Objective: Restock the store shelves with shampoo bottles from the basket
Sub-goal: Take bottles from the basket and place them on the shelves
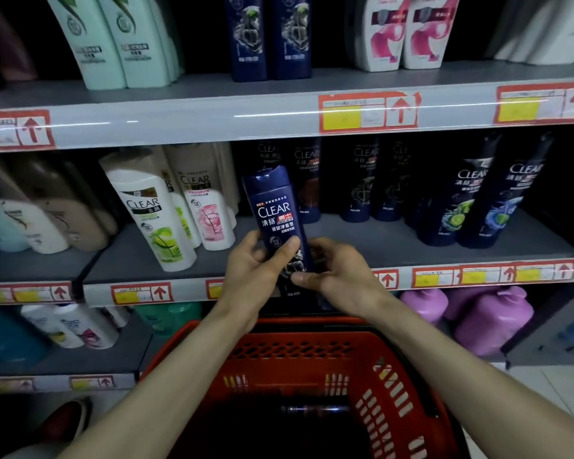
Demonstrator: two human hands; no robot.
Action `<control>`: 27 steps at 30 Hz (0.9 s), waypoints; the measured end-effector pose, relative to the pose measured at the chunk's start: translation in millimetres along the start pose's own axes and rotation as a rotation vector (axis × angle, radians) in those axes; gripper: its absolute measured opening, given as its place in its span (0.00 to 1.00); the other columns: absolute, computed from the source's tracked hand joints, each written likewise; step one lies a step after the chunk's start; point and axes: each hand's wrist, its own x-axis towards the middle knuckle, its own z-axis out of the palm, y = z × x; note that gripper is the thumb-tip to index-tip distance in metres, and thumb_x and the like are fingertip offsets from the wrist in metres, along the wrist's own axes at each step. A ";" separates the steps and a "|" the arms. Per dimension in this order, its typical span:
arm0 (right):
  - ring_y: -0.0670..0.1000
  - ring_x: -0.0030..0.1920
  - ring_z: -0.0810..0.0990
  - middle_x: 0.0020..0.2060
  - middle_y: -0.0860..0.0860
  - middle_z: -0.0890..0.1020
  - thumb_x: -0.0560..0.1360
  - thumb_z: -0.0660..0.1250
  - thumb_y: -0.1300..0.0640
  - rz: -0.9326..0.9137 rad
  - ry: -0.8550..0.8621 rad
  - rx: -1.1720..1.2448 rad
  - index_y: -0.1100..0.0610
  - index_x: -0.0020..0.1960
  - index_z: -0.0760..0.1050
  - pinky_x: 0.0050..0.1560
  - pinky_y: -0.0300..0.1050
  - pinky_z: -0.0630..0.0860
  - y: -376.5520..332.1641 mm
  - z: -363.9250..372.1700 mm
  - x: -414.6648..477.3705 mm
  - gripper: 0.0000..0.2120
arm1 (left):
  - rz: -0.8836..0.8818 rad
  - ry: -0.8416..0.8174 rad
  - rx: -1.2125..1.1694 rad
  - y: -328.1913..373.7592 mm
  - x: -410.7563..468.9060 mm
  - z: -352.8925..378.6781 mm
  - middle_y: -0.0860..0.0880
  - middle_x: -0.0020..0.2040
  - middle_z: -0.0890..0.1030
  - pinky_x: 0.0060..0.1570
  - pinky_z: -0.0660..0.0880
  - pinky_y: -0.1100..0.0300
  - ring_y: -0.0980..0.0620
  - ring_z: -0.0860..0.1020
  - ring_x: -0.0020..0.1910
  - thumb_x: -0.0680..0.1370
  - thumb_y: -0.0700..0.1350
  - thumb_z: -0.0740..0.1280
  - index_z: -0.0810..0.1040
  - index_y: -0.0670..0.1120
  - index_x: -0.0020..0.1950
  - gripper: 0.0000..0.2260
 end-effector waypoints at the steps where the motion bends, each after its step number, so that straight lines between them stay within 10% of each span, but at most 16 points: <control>1: 0.44 0.55 0.85 0.51 0.44 0.87 0.73 0.78 0.57 0.009 0.010 0.023 0.49 0.65 0.79 0.63 0.51 0.80 2.9 -6.3 -1.5 0.22 | -0.003 -0.014 0.016 -0.9 -2.0 6.7 0.52 0.56 0.87 0.57 0.81 0.52 0.54 0.85 0.56 0.79 0.46 0.73 0.78 0.50 0.65 0.14; 13: 0.48 0.56 0.84 0.53 0.49 0.86 0.77 0.70 0.69 -0.007 0.310 0.136 0.57 0.67 0.77 0.64 0.51 0.79 21.2 -86.6 14.8 0.20 | -0.018 -0.275 0.317 6.5 40.3 94.8 0.58 0.57 0.85 0.64 0.79 0.44 0.58 0.83 0.58 0.83 0.42 0.67 0.77 0.63 0.63 0.16; 20: 0.48 0.59 0.81 0.56 0.48 0.84 0.79 0.67 0.67 0.055 0.458 0.015 0.52 0.71 0.74 0.64 0.47 0.77 44.2 -96.2 32.4 0.23 | 0.108 -0.224 0.439 -16.3 63.0 131.4 0.53 0.61 0.84 0.68 0.76 0.48 0.56 0.82 0.60 0.83 0.37 0.66 0.73 0.50 0.74 0.20; 24: 0.40 0.51 0.80 0.54 0.46 0.83 0.81 0.66 0.65 0.064 0.460 0.005 0.50 0.72 0.72 0.50 0.29 0.74 53.7 -106.3 36.2 0.22 | 0.108 -0.218 0.454 -21.9 71.0 143.6 0.53 0.61 0.84 0.67 0.77 0.52 0.57 0.82 0.59 0.84 0.38 0.65 0.72 0.51 0.75 0.20; 27: 0.45 0.58 0.81 0.58 0.47 0.83 0.82 0.65 0.60 0.069 0.400 -0.017 0.48 0.74 0.71 0.57 0.36 0.74 59.0 -108.1 38.2 0.22 | 0.128 -0.185 0.485 -26.5 74.6 143.4 0.55 0.58 0.85 0.62 0.77 0.60 0.60 0.82 0.58 0.84 0.39 0.65 0.72 0.53 0.74 0.19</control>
